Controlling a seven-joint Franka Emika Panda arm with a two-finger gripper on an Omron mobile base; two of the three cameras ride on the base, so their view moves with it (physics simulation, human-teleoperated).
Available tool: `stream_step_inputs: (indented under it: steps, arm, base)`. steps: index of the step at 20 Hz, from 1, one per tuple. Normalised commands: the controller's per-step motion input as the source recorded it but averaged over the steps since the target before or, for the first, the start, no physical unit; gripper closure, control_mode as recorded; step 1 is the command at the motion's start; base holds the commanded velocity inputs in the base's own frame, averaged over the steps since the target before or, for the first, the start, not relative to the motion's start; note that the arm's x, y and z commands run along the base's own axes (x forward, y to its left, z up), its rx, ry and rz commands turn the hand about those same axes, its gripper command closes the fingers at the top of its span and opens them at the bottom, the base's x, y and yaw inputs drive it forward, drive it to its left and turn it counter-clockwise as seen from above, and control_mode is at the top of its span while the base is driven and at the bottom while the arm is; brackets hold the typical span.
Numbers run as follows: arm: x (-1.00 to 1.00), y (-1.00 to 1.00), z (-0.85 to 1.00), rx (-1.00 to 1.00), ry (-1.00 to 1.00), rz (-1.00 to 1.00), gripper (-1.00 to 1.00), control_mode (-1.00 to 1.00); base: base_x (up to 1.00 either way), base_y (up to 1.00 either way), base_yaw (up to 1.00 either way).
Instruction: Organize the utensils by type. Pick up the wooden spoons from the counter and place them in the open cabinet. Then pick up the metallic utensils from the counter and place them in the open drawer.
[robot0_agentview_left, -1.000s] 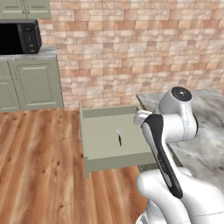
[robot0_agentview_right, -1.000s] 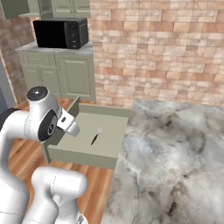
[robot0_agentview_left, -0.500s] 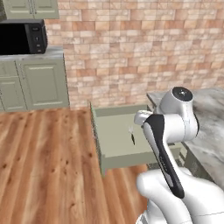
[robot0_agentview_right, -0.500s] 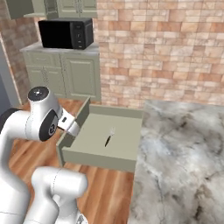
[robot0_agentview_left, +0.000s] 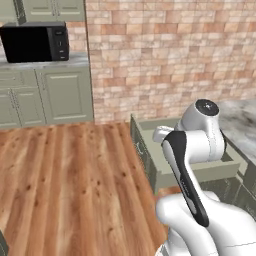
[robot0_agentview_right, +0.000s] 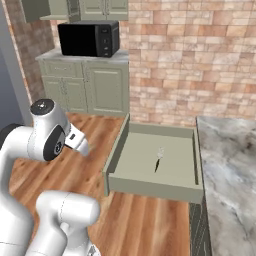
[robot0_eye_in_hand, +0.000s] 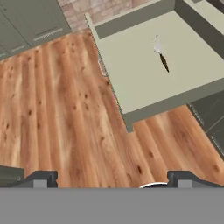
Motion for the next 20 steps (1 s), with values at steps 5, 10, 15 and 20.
stream_step_inputs:
  steps: [5,10,15,20]
  arm:
    - [0.0,0.0,0.0,0.0,0.0,0.0,-1.0,1.0]
    - [0.0,0.0,0.0,0.0,0.0,0.0,-1.0,1.0]
    - [0.0,0.0,0.0,0.0,0.0,0.0,-1.0,1.0]
    - [0.0,0.0,0.0,0.0,0.0,0.0,-1.0,1.0]
  base:
    - [-0.01,0.55,0.0]
    - [-0.23,0.37,0.03]
    - [-0.34,0.31,0.1]
    - [-0.18,0.27,0.24]
